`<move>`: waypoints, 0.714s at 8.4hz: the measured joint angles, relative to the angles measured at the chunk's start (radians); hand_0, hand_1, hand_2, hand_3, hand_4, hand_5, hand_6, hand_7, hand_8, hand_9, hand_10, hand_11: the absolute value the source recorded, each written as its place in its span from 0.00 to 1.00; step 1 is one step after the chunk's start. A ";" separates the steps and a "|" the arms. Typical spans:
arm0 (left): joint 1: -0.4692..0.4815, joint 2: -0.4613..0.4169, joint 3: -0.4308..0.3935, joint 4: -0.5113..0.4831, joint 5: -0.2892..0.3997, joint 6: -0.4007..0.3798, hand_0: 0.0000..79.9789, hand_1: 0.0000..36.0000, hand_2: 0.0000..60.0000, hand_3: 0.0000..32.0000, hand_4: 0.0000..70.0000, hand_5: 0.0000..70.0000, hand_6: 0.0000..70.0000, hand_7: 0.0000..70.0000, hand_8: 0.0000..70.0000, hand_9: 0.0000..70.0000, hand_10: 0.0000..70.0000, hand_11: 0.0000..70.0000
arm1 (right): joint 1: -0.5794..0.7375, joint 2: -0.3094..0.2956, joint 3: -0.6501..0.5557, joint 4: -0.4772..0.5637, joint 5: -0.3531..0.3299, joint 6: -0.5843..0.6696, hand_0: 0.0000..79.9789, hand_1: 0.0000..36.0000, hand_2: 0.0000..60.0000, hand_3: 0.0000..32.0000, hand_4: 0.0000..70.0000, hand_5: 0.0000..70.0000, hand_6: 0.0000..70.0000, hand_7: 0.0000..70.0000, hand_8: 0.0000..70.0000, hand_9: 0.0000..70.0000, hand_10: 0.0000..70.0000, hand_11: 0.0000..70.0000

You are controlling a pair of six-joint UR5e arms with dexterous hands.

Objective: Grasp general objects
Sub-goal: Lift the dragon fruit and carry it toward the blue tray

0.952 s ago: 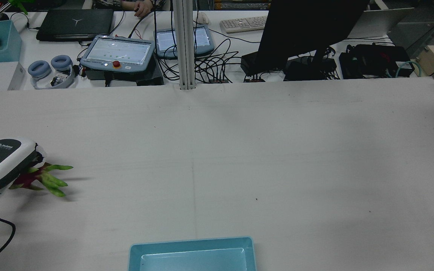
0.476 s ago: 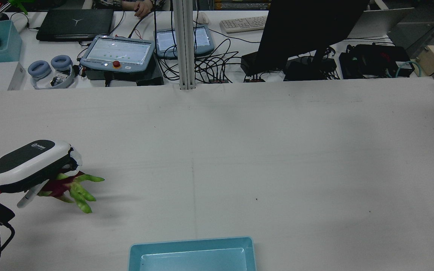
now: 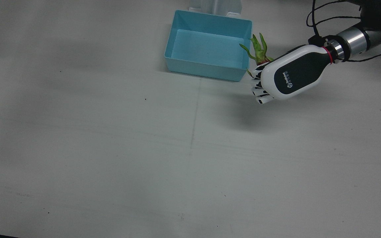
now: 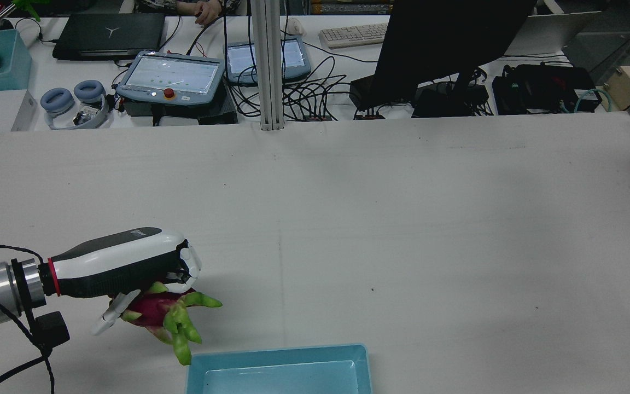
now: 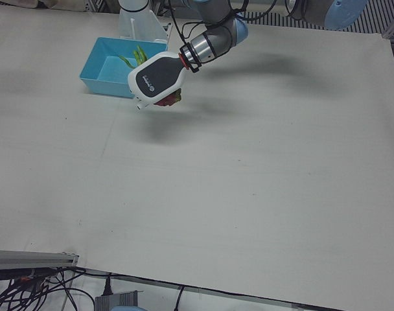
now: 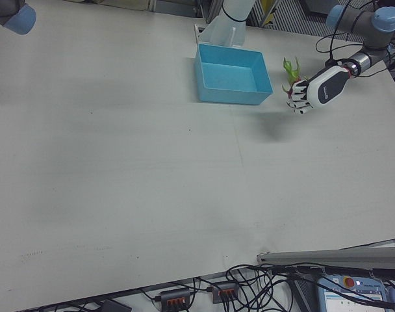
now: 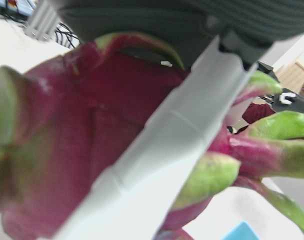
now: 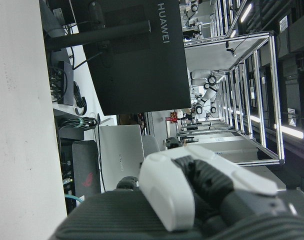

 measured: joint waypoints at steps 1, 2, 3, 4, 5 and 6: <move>0.056 -0.012 -0.008 -0.061 0.018 -0.074 1.00 1.00 1.00 0.00 1.00 1.00 1.00 1.00 1.00 1.00 1.00 1.00 | 0.000 0.000 0.000 0.000 0.000 0.000 0.00 0.00 0.00 0.00 0.00 0.00 0.00 0.00 0.00 0.00 0.00 0.00; 0.118 -0.019 -0.009 -0.133 0.023 -0.138 1.00 1.00 1.00 0.00 1.00 1.00 1.00 1.00 1.00 1.00 1.00 1.00 | 0.000 0.000 0.000 0.000 0.000 0.000 0.00 0.00 0.00 0.00 0.00 0.00 0.00 0.00 0.00 0.00 0.00 0.00; 0.166 -0.028 -0.009 -0.188 0.023 -0.176 1.00 1.00 1.00 0.00 0.60 1.00 1.00 1.00 0.53 0.70 1.00 1.00 | 0.000 0.000 0.000 0.000 0.000 0.000 0.00 0.00 0.00 0.00 0.00 0.00 0.00 0.00 0.00 0.00 0.00 0.00; 0.210 -0.034 -0.008 -0.247 0.016 -0.195 1.00 1.00 1.00 0.00 0.02 1.00 0.32 1.00 0.05 0.25 0.62 0.94 | 0.000 0.000 0.000 0.000 0.000 0.000 0.00 0.00 0.00 0.00 0.00 0.00 0.00 0.00 0.00 0.00 0.00 0.00; 0.249 -0.036 -0.006 -0.301 -0.007 -0.203 1.00 1.00 1.00 0.00 0.00 1.00 0.03 0.88 0.00 0.16 0.39 0.65 | 0.000 0.000 0.000 0.000 0.000 0.000 0.00 0.00 0.00 0.00 0.00 0.00 0.00 0.00 0.00 0.00 0.00 0.00; 0.272 -0.033 -0.006 -0.337 -0.030 -0.205 1.00 1.00 1.00 0.00 0.00 1.00 0.00 0.64 0.00 0.11 0.23 0.43 | 0.000 0.000 0.000 0.000 0.000 0.000 0.00 0.00 0.00 0.00 0.00 0.00 0.00 0.00 0.00 0.00 0.00 0.00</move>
